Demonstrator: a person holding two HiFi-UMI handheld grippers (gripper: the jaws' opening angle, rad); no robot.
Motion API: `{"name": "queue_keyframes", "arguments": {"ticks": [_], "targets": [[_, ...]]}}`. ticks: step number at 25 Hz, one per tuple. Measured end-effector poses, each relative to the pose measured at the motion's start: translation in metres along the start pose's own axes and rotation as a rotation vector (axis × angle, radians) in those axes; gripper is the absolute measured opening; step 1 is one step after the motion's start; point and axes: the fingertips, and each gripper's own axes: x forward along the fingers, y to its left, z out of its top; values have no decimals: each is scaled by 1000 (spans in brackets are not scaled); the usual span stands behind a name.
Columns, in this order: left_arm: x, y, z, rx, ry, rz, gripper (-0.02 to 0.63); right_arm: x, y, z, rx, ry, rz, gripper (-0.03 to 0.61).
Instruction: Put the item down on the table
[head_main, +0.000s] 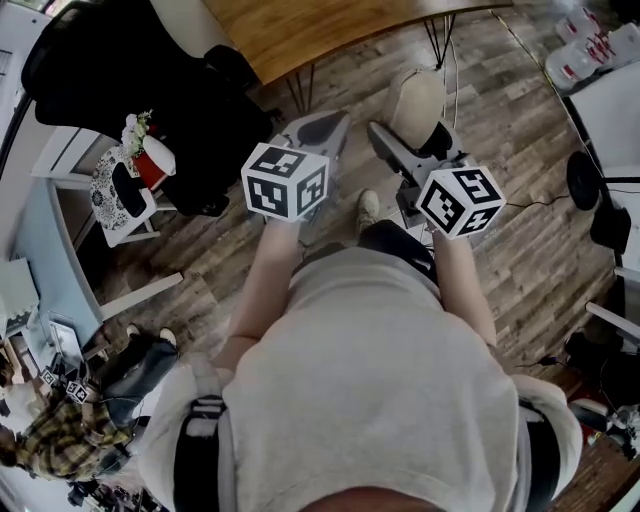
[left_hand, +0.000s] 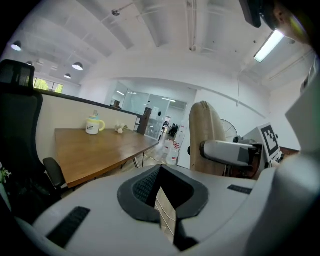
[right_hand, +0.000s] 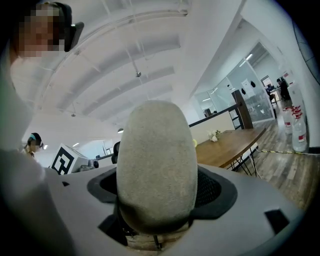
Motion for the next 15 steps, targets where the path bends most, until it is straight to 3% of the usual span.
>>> {"name": "queue_keyframes", "arguments": {"ticks": [7, 15], "targets": [[70, 3, 40, 5, -25, -6, 15, 30, -65, 38, 0, 4, 22, 407], [119, 7, 58, 7, -9, -8, 15, 41, -116, 56, 4, 7, -5, 407]]}}
